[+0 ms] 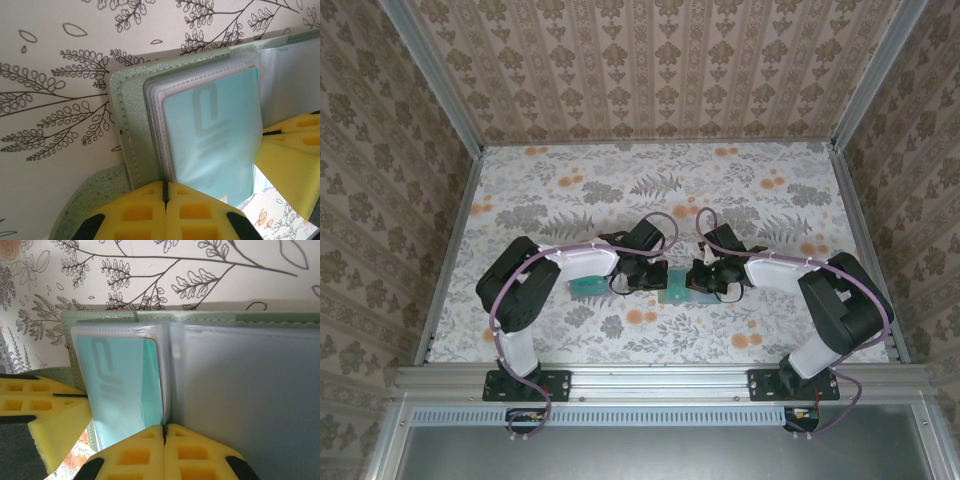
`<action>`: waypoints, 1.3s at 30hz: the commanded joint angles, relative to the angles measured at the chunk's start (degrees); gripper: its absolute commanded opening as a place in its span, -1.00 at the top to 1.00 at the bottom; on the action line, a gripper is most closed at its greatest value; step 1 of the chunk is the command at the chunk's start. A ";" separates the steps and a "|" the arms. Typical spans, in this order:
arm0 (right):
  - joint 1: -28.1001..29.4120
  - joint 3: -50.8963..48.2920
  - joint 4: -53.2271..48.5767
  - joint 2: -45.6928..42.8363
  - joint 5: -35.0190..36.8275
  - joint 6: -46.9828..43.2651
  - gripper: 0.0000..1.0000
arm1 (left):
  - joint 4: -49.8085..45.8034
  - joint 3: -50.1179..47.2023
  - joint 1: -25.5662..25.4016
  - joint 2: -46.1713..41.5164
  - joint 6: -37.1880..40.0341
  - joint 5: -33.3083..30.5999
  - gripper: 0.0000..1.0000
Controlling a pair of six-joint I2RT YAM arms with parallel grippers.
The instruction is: Take the credit cards out of the card holder
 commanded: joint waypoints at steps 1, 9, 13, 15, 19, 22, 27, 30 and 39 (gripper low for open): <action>-0.13 -0.93 0.62 -0.91 -1.81 -0.01 1.00 | -2.98 0.53 -0.91 1.93 -0.21 -1.27 1.00; -3.12 -3.02 -2.45 -4.06 -1.66 -2.55 1.00 | -4.51 -0.40 0.02 1.58 -0.37 -2.21 1.00; -3.59 -4.07 -1.69 -4.68 -2.42 -2.66 1.00 | -4.41 -0.31 -0.07 1.67 -0.34 -2.02 1.00; -3.62 -4.22 -0.83 -4.78 -3.20 -2.48 1.00 | -4.38 -0.29 -0.12 1.67 -0.34 -1.94 1.00; -3.46 -4.12 1.82 -4.93 -5.35 -1.73 0.80 | -4.26 -0.08 -0.29 1.84 -0.24 -1.69 1.00; -3.06 -3.56 2.56 -4.94 -5.54 -1.68 0.65 | -4.26 0.16 -0.47 2.02 -0.20 -1.71 1.00; -2.73 -2.90 2.74 -3.20 -5.63 -1.95 0.59 | -4.23 0.23 -0.73 2.02 -0.32 -1.67 1.00; -2.58 -2.89 3.41 -2.01 -5.99 -2.10 0.61 | -4.24 0.09 -0.77 1.93 -0.33 -1.75 1.00; -1.87 -2.37 4.69 0.68 -7.59 -2.12 0.60 | -4.10 0.10 -0.90 2.02 -0.38 -1.67 1.00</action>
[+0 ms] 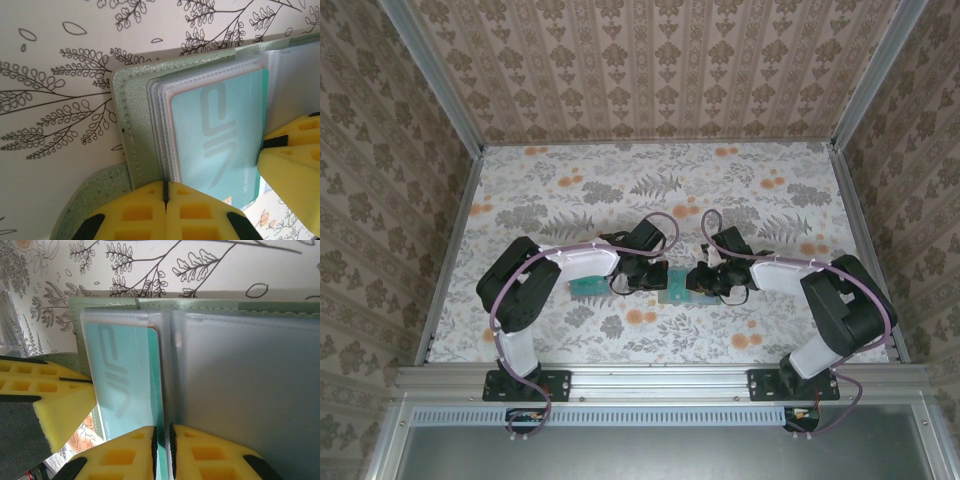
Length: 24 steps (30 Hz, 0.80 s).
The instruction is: Take the credit cards out of the card holder
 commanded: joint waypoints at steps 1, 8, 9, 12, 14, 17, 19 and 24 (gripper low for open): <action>0.67 1.03 1.06 1.68 -2.29 -0.36 0.60 | -3.68 0.01 -0.64 2.01 -0.30 -1.05 1.00; 0.69 0.31 4.24 1.31 -4.76 1.05 0.70 | -3.59 0.22 -0.91 2.25 -0.37 -0.89 1.00; 0.69 0.40 4.18 1.43 -4.86 1.09 0.79 | -3.58 0.27 -1.04 2.28 -0.31 -0.88 1.00; 0.53 0.45 3.09 1.30 -3.98 0.84 1.00 | -3.75 0.25 -1.08 2.28 -0.38 -1.05 1.00; 0.39 0.10 2.06 0.66 -3.12 0.46 1.00 | -4.20 0.31 -0.95 2.11 -0.38 -1.54 1.00; -0.67 -0.83 0.40 -0.53 -1.95 -0.39 1.00 | -4.96 -0.03 -0.69 2.02 -0.52 -2.01 1.00; -1.89 -1.76 -0.11 -1.42 -1.93 -0.99 1.00 | -5.46 -0.33 -0.47 1.95 -0.66 -2.32 1.00; -3.65 -2.76 -1.52 -2.63 -2.88 -2.60 1.00 | -5.52 -0.96 0.03 1.41 -0.61 -2.46 1.00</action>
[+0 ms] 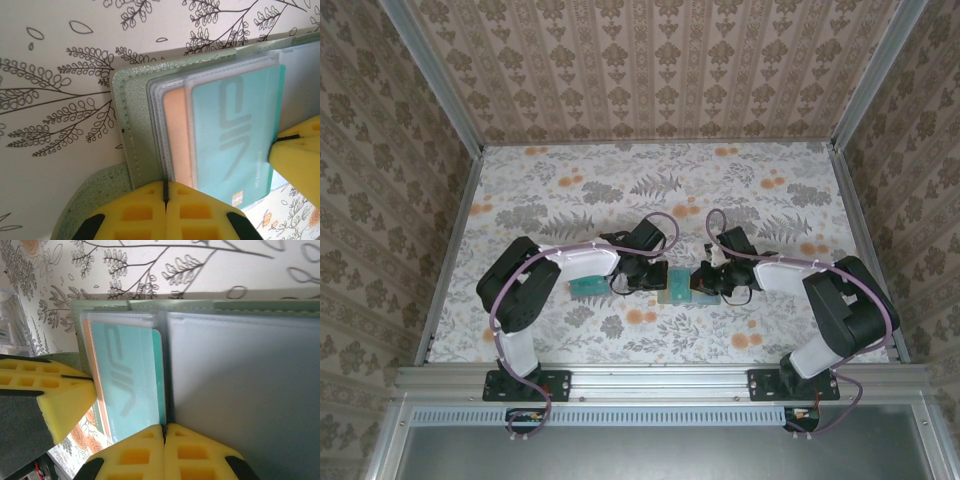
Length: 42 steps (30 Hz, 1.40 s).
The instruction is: Take the credit cards out of the card holder
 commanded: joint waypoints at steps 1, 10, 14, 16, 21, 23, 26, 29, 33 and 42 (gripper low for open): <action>-0.81 -1.07 -2.39 -1.25 -0.70 -2.03 1.00 | -4.61 -1.31 -0.02 1.38 -0.66 -1.69 1.00; -0.82 -0.81 -1.22 -0.16 -1.51 -1.33 1.00 | -4.52 -0.46 -0.36 1.74 -0.31 -0.99 1.00; -0.69 -0.24 -1.17 0.60 -1.74 -1.21 1.00 | -4.79 0.65 -0.59 0.38 0.31 -0.90 0.88; -0.47 0.11 -0.80 1.11 -2.04 -0.93 1.00 | -5.17 1.93 -1.08 -0.84 0.91 -1.42 0.84; 0.65 1.33 -0.18 2.19 -1.98 -0.37 1.00 | -6.20 5.23 -1.46 -1.45 1.80 -1.31 0.74; 0.98 1.77 -0.07 2.64 -1.88 -0.26 1.00 | -6.27 5.71 -1.75 -1.16 2.06 -1.25 0.68; 1.07 2.30 0.02 3.35 -1.85 -0.24 1.00 | -6.52 5.85 -1.74 -0.08 1.94 -1.07 0.67; 1.05 2.91 -0.44 3.86 -1.64 -0.78 1.00 | -7.03 5.16 -1.75 0.80 1.73 -1.51 0.79; 0.94 3.84 -1.34 4.57 -1.25 -1.64 1.00 | -8.28 4.11 -1.78 1.89 1.68 -2.47 0.96; -0.08 4.53 -3.21 4.52 -0.13 -3.13 1.00 | -9.54 2.55 -1.70 3.62 1.20 -3.54 1.00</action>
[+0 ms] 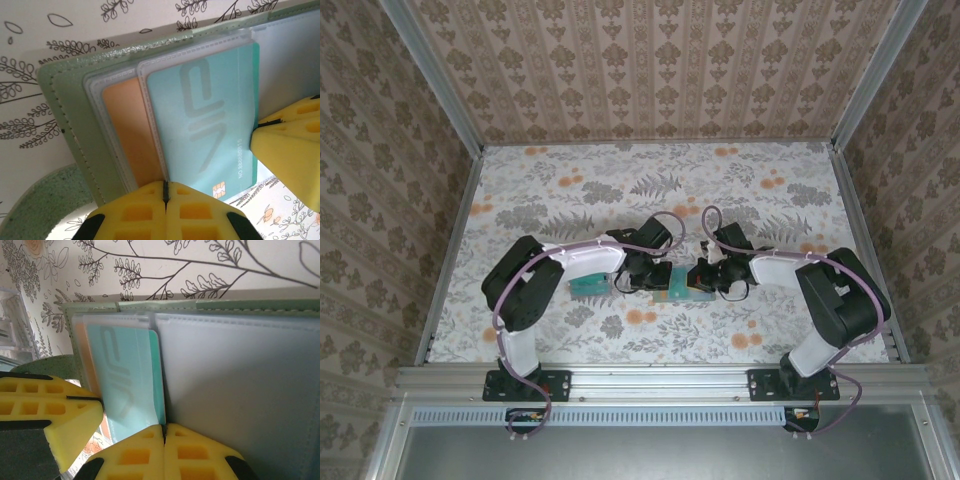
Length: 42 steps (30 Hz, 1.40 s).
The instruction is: Take the credit cards out of the card holder
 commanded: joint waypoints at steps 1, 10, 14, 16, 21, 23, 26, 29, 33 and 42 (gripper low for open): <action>-0.76 0.98 -3.20 -0.06 1.84 -2.09 1.00 | -3.46 -1.97 -0.11 2.31 -0.06 -1.58 1.00; -2.00 0.21 -4.99 -2.13 1.76 -3.59 1.00 | -3.58 -2.41 0.13 2.36 -0.28 -1.81 1.00; -2.50 -1.19 -4.80 -2.89 2.36 -3.54 1.00 | -3.37 -2.45 0.06 2.44 -0.32 -1.63 1.00; -2.86 -1.58 -4.34 -3.17 2.15 -3.27 1.00 | -3.37 -2.37 0.12 2.49 -0.20 -1.55 1.00; -3.25 -1.77 -4.05 -3.34 1.32 -3.02 1.00 | -3.37 -2.40 0.09 2.36 -0.18 -1.46 1.00; -3.27 -1.87 -3.70 -3.05 0.73 -2.93 1.00 | -3.28 -2.57 0.07 2.19 -0.16 -1.46 1.00; -3.19 -1.96 -2.64 -2.69 -0.48 -2.24 1.00 | -3.13 -2.56 0.08 2.05 -0.22 -1.40 1.00; -2.56 -1.48 -1.90 -2.38 -0.88 -1.46 0.98 | -3.02 -2.20 0.02 2.09 -0.20 -1.29 1.00; -0.95 -0.74 -1.17 -1.67 -0.74 -0.56 0.94 | -3.06 -1.80 -0.21 1.96 -0.29 -1.37 1.00; 1.81 -0.29 0.45 0.28 -0.20 0.86 0.90 | -3.46 -1.81 0.08 0.27 -0.22 -2.08 1.00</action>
